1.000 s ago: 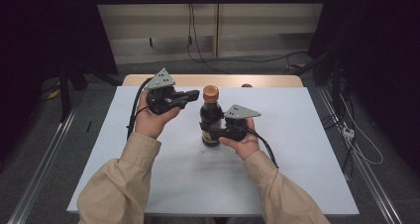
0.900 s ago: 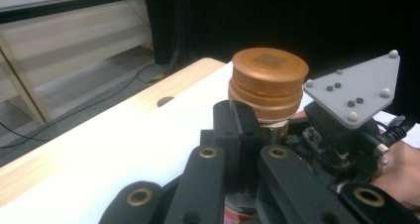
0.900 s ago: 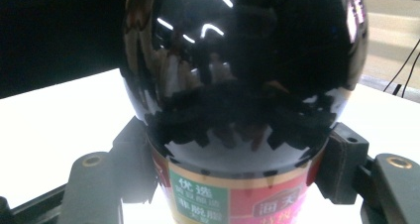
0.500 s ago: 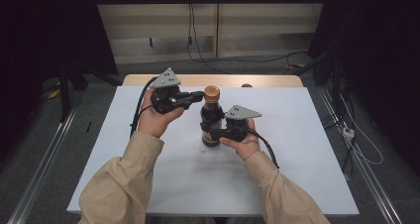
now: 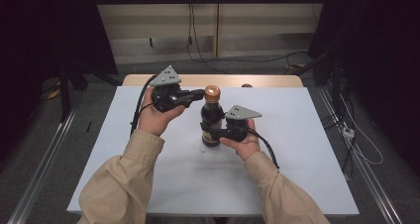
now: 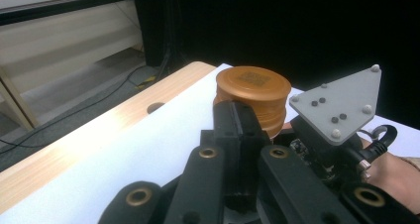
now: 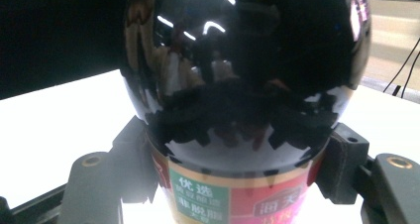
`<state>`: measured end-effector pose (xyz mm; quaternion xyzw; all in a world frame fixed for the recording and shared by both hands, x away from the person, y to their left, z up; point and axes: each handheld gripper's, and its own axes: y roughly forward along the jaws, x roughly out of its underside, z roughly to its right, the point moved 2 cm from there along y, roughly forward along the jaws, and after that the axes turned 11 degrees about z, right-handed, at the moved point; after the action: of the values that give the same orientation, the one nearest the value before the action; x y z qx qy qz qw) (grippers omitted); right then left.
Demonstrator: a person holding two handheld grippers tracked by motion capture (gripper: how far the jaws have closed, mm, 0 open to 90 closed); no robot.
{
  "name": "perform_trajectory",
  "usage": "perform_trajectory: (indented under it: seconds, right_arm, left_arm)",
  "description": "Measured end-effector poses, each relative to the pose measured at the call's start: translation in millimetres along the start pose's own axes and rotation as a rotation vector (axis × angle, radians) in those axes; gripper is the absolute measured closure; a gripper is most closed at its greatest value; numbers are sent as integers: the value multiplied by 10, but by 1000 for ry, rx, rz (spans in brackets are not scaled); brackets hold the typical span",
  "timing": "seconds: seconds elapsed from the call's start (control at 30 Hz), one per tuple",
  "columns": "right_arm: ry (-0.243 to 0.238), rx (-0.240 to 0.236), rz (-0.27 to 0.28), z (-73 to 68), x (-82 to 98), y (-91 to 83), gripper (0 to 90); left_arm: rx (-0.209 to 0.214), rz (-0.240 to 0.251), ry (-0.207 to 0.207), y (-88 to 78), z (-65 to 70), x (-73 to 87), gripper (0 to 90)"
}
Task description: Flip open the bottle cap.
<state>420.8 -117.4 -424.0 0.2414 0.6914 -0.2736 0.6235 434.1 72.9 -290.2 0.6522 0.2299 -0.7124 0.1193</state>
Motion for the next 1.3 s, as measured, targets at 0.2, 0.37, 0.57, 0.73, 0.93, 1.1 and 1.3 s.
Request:
perform_trajectory:
  seconds: [0.2, 0.37, 0.57, 0.73, 0.93, 1.1, 1.3]
  right_arm:
    - [1, 2, 1, 2, 2, -1, 307]
    - [4, 4, 5, -1, 8, -2, 307]
    - [5, 5, 6, 1, 10, -4, 308]
    - [3, 4, 6, 3, 11, -4, 307]
    - [4, 3, 7, 1, 14, -7, 308]
    - [3, 5, 7, 4, 15, -9, 308]
    - [5, 7, 15, 2, 22, -9, 308]
  left_arm:
    - [7, 9, -8, 4, -9, -19, 900]
    - [9, 11, -5, 9, -6, -33, 900]
    - [7, 9, -8, 18, -9, -37, 900]
    - [8, 11, -10, 21, -14, -43, 900]
    - [16, 21, -25, 22, -17, -48, 900]
    - [20, 23, -25, 28, -16, -50, 900]
    - [17, 27, -27, 30, -16, -65, 900]
